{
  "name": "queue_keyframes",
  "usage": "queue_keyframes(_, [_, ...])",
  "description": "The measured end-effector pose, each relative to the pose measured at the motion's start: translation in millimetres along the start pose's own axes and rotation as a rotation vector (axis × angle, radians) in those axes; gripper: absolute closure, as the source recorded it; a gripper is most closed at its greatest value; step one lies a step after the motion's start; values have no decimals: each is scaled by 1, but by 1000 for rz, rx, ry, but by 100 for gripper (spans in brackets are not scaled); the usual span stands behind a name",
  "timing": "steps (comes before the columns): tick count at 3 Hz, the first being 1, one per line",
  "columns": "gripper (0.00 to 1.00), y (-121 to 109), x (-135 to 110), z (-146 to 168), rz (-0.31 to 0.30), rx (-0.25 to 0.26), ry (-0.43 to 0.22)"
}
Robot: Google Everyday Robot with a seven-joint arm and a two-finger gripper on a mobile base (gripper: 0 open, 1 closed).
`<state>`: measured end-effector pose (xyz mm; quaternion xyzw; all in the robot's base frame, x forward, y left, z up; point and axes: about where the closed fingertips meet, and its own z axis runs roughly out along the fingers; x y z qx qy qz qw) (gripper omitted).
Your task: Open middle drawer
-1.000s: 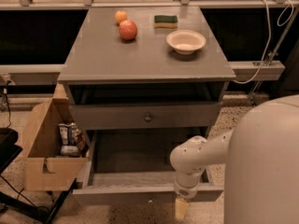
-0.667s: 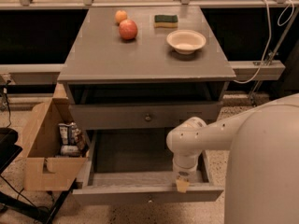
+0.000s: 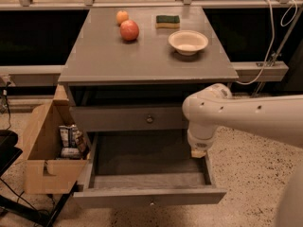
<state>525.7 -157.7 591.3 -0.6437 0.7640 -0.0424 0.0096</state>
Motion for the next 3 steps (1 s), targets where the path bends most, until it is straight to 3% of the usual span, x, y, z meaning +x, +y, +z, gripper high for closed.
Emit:
queue_keyframes(1, [53,8,44,-55,48,-32,-77])
queue_keyframes(2, [30,39,86,-112,54,-69,-142])
queue_keyframes(3, [7,66,120,-153,47,-55,-183])
